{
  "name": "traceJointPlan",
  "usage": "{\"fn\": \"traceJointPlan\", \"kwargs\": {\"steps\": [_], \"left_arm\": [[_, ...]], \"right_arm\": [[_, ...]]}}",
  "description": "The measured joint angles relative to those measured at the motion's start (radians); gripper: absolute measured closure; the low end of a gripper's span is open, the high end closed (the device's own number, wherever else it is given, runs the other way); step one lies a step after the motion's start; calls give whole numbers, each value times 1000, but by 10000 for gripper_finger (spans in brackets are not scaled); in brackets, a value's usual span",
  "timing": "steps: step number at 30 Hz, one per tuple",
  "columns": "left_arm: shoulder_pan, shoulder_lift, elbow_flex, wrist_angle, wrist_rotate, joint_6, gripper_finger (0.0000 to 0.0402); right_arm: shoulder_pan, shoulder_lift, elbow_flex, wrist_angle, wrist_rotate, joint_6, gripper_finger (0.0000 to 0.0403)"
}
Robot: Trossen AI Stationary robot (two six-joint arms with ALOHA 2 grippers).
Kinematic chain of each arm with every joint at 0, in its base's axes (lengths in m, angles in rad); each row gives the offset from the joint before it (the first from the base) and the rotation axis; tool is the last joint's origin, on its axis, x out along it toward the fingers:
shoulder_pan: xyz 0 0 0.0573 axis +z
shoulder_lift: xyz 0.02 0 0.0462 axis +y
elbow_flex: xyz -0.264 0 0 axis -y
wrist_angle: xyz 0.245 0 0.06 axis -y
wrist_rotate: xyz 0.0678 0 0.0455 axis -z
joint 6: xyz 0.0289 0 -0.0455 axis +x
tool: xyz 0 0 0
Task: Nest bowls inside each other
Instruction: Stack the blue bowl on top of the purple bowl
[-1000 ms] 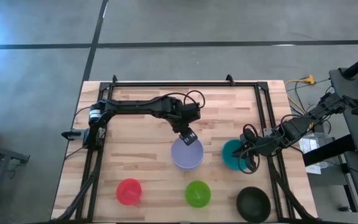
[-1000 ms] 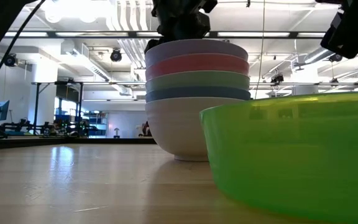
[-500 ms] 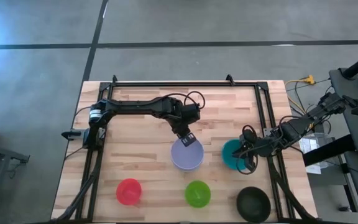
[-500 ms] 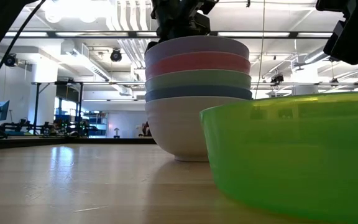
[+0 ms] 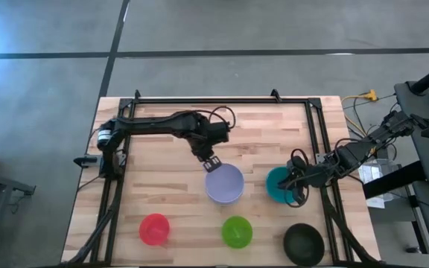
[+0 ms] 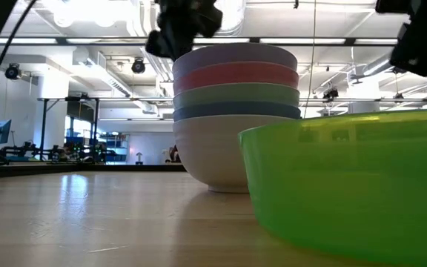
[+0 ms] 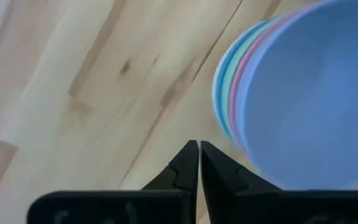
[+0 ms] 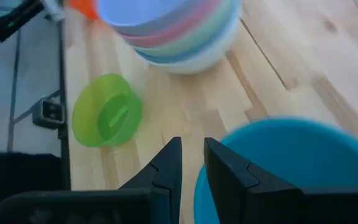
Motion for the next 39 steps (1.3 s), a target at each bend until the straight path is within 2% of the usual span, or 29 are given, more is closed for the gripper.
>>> {"fn": "traceJointPlan", "kwargs": {"steps": [3, 6, 9, 12, 18, 22, 25, 27, 29, 32, 35, 37, 38, 39], "left_arm": [[-26, -73, -47, -3, -19, 38, 400], [-60, -169, -138, 12, -92, 45, 400], [-86, -277, -273, 75, -131, -29, 400], [-105, -402, -423, 215, -106, -117, 400], [-133, -642, -739, 563, -87, -232, 400], [-134, -783, -939, 839, -29, -272, 400], [-134, -870, -1076, 1020, -9, -296, 400], [-133, -919, -1153, 1131, -7, -319, 400], [-133, -956, -1216, 1243, -3, -324, 400], [-134, -991, -1283, 1391, 0, -324, 400], [-132, -1007, -1313, 1472, 0, -322, 400], [-132, -1010, -1318, 1500, 0, -322, 400], [-132, -1012, -1323, 1501, 0, -322, 400], [-132, -1012, -1325, 1505, 1, -321, 400]], "right_arm": [[0, -9, 0, -141, 0, 178, 339], [8, -33, -2, -343, 13, 360, 339], [25, -85, -2, -443, 65, 493, 339], [23, -134, -3, -510, 78, 590, 339], [-28, -134, -3, -499, 74, 620, 309], [-65, -77, -3, -486, -14, 656, 276], [-66, -41, 15, -382, -21, 632, 253], [-66, -28, 36, -228, 49, 567, 244], [-66, -20, 38, -54, 199, 477, 237], [-67, -14, 36, 215, 507, 360, 230], [-95, -16, 35, 388, 762, 269, 230], [-128, -29, 34, 486, 805, 158, 234], [-146, -38, 34, 547, 767, 84, 237], [-171, -46, 33, 610, 671, -4, 240]]}}
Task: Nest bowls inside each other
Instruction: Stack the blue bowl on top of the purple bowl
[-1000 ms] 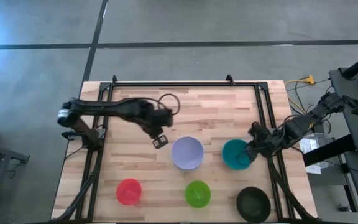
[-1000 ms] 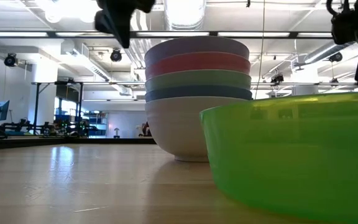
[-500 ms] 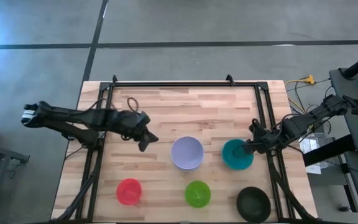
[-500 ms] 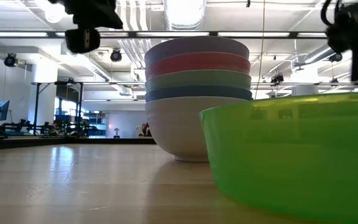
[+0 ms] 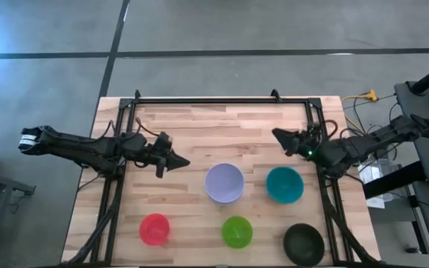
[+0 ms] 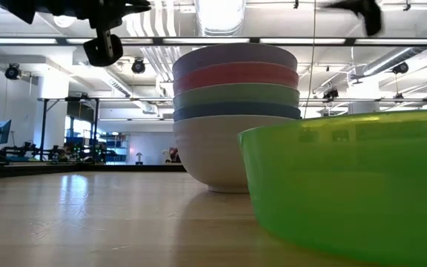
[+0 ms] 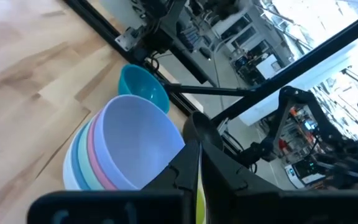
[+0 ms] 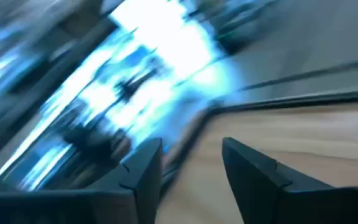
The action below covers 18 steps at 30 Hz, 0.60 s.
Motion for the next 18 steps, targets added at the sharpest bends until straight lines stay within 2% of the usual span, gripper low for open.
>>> {"fn": "traceJointPlan", "kwargs": {"steps": [2, 4, 6, 7, 9, 11, 13, 16, 18], "left_arm": [[0, 4, -3, 2, 1, 2, 400], [1, 13, -3, 2, 1, 4, 400], [1, 25, -3, 2, 2, 4, 400], [1, 32, -3, 2, 5, 3, 400], [1, 45, 1, 2, 31, 1, 400], [1, 54, 8, 3, 85, -8, 400], [-1, 59, 11, 7, 141, -52, 400], [-13, 58, 9, 4, 191, -99, 400], [-20, 55, 3, 2, 194, -99, 400]], "right_arm": [[-72, -4, 0, 153, -306, -150, 246], [-161, 12, 0, 305, -602, -220, 254], [-250, 32, 1, 378, -743, -250, 261], [-296, 30, 1, 353, -752, -255, 265], [-402, -1, 1, 187, -723, -241, 272], [-511, -67, 6, -110, -651, -152, 278], [-600, -133, 31, -442, -626, -87, 282], [-685, -201, 109, -861, -672, -33, 284], [-715, -211, 167, -1027, -729, -36, 284]]}}
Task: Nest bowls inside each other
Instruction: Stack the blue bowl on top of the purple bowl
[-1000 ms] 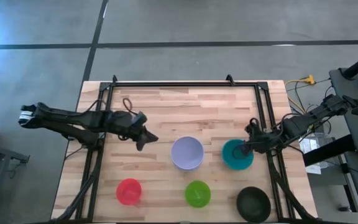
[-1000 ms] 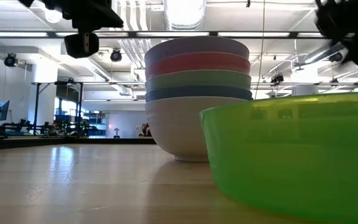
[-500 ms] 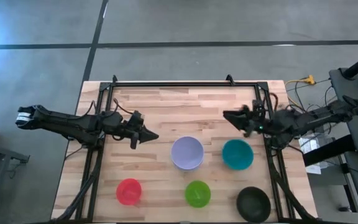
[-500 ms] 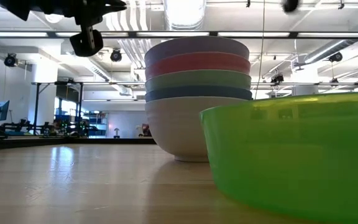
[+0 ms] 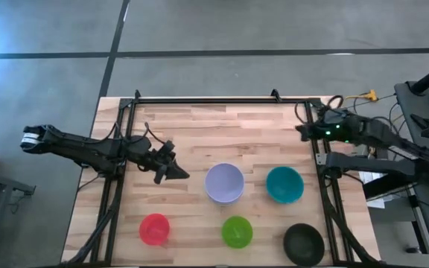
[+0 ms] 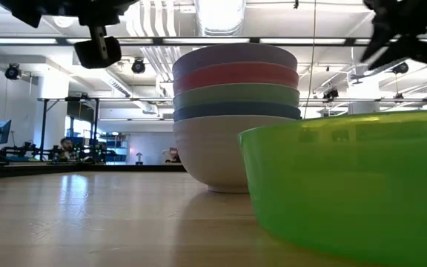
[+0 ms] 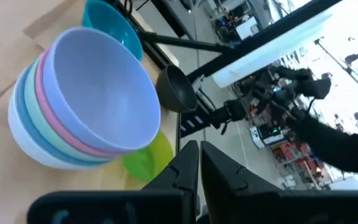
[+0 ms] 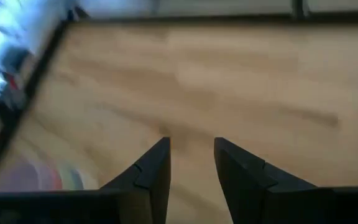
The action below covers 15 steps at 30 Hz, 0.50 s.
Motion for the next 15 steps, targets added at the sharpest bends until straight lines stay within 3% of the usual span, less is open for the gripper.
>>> {"fn": "traceJointPlan", "kwargs": {"steps": [4, 7, 15], "left_arm": [[0, 9, -2, 1, -14, 31, 400], [2, 29, 3, 3, -20, 48, 400], [2, 75, 0, 95, -18, 38, 400]], "right_arm": [[-3, 68, 62, -221, -170, -33, 282], [-2, 166, 67, -347, -224, -105, 278], [-2, 446, 21, -364, -343, -311, 260]]}}
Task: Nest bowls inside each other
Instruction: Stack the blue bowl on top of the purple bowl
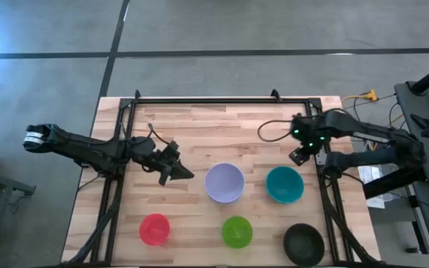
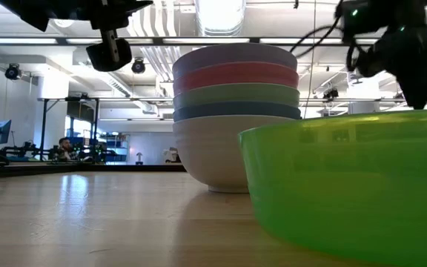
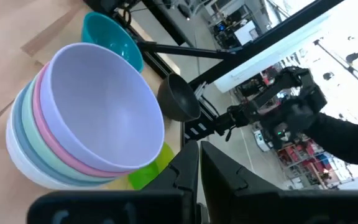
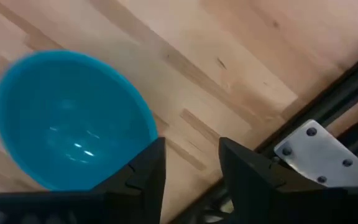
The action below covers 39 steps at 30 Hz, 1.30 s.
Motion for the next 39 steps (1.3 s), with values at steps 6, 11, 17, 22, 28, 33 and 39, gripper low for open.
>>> {"fn": "traceJointPlan", "kwargs": {"steps": [6, 11, 17, 22, 28, 33, 39], "left_arm": [[-1, 16, 3, 35, 1, -19, 400], [-5, 16, 1, 35, 2, -20, 400], [-15, 16, -2, 35, 2, -19, 400], [-15, 17, -2, 35, 3, -18, 400], [-15, 17, -2, 35, 3, -18, 400], [-15, 17, -2, 35, 5, -18, 400], [-15, 17, -2, 35, 15, -18, 400]], "right_arm": [[0, 127, -5, 4, -21, -85, 247], [3, 180, -7, 29, -74, -110, 239], [2, 193, -20, 61, -114, -110, 234], [20, 193, -50, 74, -148, -102, 234], [45, 193, -103, 121, -156, -67, 234], [59, 192, -135, 162, -159, -28, 235], [74, 192, -171, 187, -159, -6, 237]]}}
